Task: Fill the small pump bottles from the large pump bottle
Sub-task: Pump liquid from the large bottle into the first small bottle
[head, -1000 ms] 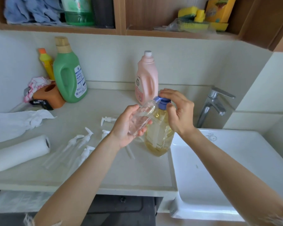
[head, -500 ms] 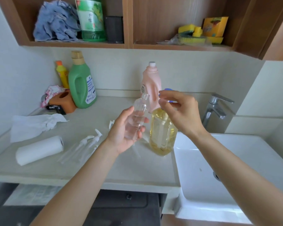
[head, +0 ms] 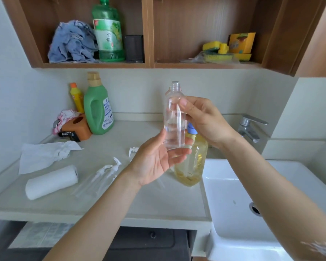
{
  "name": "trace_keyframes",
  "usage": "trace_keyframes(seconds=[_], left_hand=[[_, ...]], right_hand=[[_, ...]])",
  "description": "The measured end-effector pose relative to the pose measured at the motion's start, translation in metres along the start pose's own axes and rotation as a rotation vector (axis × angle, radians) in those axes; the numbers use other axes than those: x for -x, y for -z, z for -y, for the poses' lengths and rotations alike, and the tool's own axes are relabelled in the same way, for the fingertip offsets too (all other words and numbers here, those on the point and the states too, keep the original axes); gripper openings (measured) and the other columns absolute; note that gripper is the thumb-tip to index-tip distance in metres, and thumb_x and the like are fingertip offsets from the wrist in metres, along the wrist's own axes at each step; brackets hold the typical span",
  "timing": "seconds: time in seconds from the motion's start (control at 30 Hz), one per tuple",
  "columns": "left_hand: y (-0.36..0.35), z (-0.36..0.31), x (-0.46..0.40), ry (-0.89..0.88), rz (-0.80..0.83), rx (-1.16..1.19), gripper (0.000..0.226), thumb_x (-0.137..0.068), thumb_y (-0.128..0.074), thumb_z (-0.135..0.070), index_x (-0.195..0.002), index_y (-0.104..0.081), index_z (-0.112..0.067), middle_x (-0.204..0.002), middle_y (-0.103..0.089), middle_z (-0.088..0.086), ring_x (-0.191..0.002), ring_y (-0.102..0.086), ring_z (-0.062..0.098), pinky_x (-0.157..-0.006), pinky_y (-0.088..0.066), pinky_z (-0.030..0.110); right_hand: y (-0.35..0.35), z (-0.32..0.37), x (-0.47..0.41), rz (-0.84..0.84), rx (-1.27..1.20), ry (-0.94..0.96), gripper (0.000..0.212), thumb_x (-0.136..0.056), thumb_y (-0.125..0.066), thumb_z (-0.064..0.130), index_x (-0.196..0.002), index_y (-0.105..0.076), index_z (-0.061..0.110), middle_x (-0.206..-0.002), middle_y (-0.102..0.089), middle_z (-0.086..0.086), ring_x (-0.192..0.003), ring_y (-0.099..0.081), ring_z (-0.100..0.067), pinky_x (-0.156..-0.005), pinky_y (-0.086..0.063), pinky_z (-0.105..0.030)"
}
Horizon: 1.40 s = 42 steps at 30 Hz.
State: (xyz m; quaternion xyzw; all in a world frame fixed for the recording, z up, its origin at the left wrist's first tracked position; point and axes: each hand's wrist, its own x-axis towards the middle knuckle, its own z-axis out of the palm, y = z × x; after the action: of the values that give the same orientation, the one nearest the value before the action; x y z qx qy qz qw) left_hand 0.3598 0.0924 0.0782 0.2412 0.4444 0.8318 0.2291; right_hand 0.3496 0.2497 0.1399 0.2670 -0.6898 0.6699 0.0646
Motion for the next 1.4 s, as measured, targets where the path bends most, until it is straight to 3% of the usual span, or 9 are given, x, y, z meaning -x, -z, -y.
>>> trace_keyframes(seconds=[0.07,0.27,0.43,0.6,0.87,1.03,1.2,1.3,1.4], left_hand=[[0.002,-0.002,-0.002,-0.059,0.018,0.044,0.058,-0.066,-0.083,-0.042,-0.11,-0.071,-0.006,-0.109,-0.069,0.016,-0.093,-0.07,0.024,-0.078,-0.057,0.027],[-0.008,-0.009,-0.013,-0.276,-0.268,-0.197,0.082,-0.046,-0.093,-0.044,-0.112,-0.063,-0.006,-0.103,-0.072,0.009,-0.096,-0.069,0.018,-0.081,-0.053,0.023],[-0.022,0.002,-0.016,-0.475,-0.587,-0.473,0.048,-0.061,-0.083,0.007,-0.099,-0.06,-0.011,-0.087,-0.063,0.008,-0.064,-0.064,0.003,-0.063,-0.05,0.015],[-0.026,0.013,-0.022,-0.53,-0.669,-0.575,0.051,-0.058,-0.089,-0.002,-0.096,-0.056,-0.007,-0.085,-0.064,0.008,-0.067,-0.064,0.009,-0.063,-0.051,0.02],[-0.024,0.014,-0.021,-0.412,-0.551,-0.61,0.052,-0.056,-0.084,-0.026,-0.097,-0.054,-0.016,-0.091,-0.066,0.007,-0.079,-0.066,0.015,-0.07,-0.051,0.022],[-0.021,0.008,-0.024,-0.227,-0.208,-0.388,0.051,-0.067,-0.079,-0.039,-0.106,-0.062,-0.012,-0.094,-0.071,-0.001,-0.086,-0.066,0.014,-0.076,-0.051,0.024],[-0.005,0.019,-0.03,-0.152,-0.299,-0.418,0.043,-0.086,-0.068,-0.023,-0.122,-0.057,-0.002,-0.089,-0.068,0.0,-0.087,-0.064,0.02,-0.076,-0.052,0.024],[0.011,0.034,-0.029,-0.075,-0.426,-0.505,0.023,-0.086,-0.066,-0.016,-0.107,-0.061,-0.01,-0.074,-0.066,-0.004,-0.071,-0.063,0.011,-0.071,-0.05,0.023],[0.02,0.047,-0.028,0.011,-0.475,-0.537,0.024,-0.087,-0.067,-0.01,-0.109,-0.059,-0.008,-0.068,-0.063,-0.007,-0.055,-0.056,0.007,-0.06,-0.048,0.017]], right_hand=[[0.002,0.006,-0.004,-0.039,-0.038,0.015,0.037,-0.09,-0.058,0.038,-0.107,-0.067,0.006,-0.094,-0.069,-0.012,-0.087,-0.057,-0.034,-0.082,-0.041,-0.054],[0.002,0.015,-0.007,-0.137,-0.015,0.052,0.032,-0.088,-0.057,0.034,-0.114,-0.065,0.016,-0.111,-0.07,-0.013,-0.106,-0.065,-0.019,-0.092,-0.048,-0.033],[0.001,0.014,0.003,-0.157,0.056,0.107,0.017,-0.092,-0.055,0.027,-0.102,-0.068,0.029,-0.105,-0.064,-0.03,-0.091,-0.063,-0.037,-0.081,-0.049,-0.024],[0.004,0.008,0.0,-0.138,0.113,0.086,0.051,-0.082,-0.067,0.017,-0.129,-0.055,0.004,-0.11,-0.067,-0.013,-0.105,-0.064,-0.019,-0.097,-0.051,-0.035],[0.016,0.008,-0.005,-0.043,0.012,0.04,0.041,-0.087,-0.057,0.018,-0.124,-0.049,0.003,-0.106,-0.066,-0.014,-0.098,-0.064,-0.021,-0.091,-0.052,-0.033],[0.018,-0.009,-0.002,0.095,-0.04,-0.05,0.036,-0.092,-0.05,0.027,-0.125,-0.05,0.013,-0.11,-0.068,-0.007,-0.099,-0.06,-0.044,-0.087,-0.04,-0.067],[0.037,-0.015,-0.01,-0.126,0.209,0.051,0.026,-0.094,-0.042,0.023,-0.108,-0.064,0.017,-0.105,-0.066,0.002,-0.09,-0.064,-0.006,-0.08,-0.049,-0.024],[0.064,-0.038,-0.016,-0.325,0.683,0.148,0.028,-0.096,-0.044,0.011,-0.11,-0.069,0.012,-0.115,-0.066,0.002,-0.1,-0.061,-0.007,-0.086,-0.048,-0.025],[0.071,-0.062,-0.012,-0.267,0.864,0.187,0.025,-0.094,-0.049,0.009,-0.106,-0.072,0.01,-0.106,-0.068,0.005,-0.1,-0.061,-0.013,-0.088,-0.045,-0.024]])
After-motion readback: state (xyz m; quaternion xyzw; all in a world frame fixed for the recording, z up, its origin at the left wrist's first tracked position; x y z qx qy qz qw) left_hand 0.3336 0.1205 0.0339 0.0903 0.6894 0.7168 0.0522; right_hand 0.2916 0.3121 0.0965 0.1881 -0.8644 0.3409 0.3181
